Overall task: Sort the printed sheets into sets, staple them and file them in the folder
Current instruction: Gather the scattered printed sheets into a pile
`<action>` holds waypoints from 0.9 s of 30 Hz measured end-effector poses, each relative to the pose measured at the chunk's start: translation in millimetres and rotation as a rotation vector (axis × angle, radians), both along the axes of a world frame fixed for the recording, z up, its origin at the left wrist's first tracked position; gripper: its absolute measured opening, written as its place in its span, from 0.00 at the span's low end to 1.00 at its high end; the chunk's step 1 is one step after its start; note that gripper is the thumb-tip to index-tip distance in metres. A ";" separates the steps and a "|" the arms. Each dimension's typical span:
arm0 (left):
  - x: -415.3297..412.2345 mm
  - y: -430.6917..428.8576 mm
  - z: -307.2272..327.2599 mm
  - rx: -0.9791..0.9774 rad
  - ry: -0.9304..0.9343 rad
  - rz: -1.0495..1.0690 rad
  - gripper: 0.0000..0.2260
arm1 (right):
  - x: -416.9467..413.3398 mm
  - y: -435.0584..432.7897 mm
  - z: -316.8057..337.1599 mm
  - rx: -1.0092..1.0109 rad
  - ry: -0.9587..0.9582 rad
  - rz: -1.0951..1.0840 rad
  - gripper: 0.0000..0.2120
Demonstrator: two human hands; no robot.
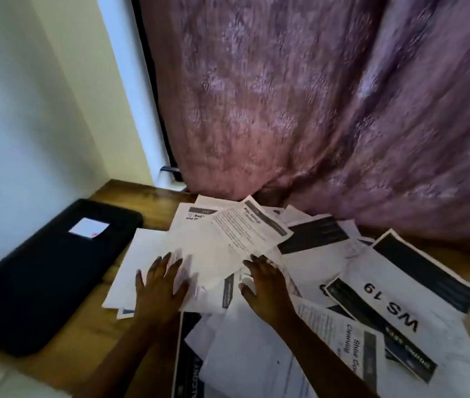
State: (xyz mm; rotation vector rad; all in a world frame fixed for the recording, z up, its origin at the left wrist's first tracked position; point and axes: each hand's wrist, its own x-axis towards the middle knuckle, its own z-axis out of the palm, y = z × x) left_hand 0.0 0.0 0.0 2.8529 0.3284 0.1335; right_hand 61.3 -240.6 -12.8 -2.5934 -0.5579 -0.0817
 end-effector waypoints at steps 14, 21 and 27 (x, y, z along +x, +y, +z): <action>-4.1 27.5 -43.3 -0.150 0.003 -0.023 0.36 | 25.7 67.9 -16.3 -0.415 0.101 -0.035 0.32; -8.1 29.9 -11.4 -0.862 -0.041 0.316 0.23 | -36.6 80.3 19.3 -0.085 0.132 0.226 0.39; -16.3 93.3 19.3 -0.572 -0.007 0.362 0.09 | -16.8 61.9 16.2 0.176 0.015 -0.033 0.14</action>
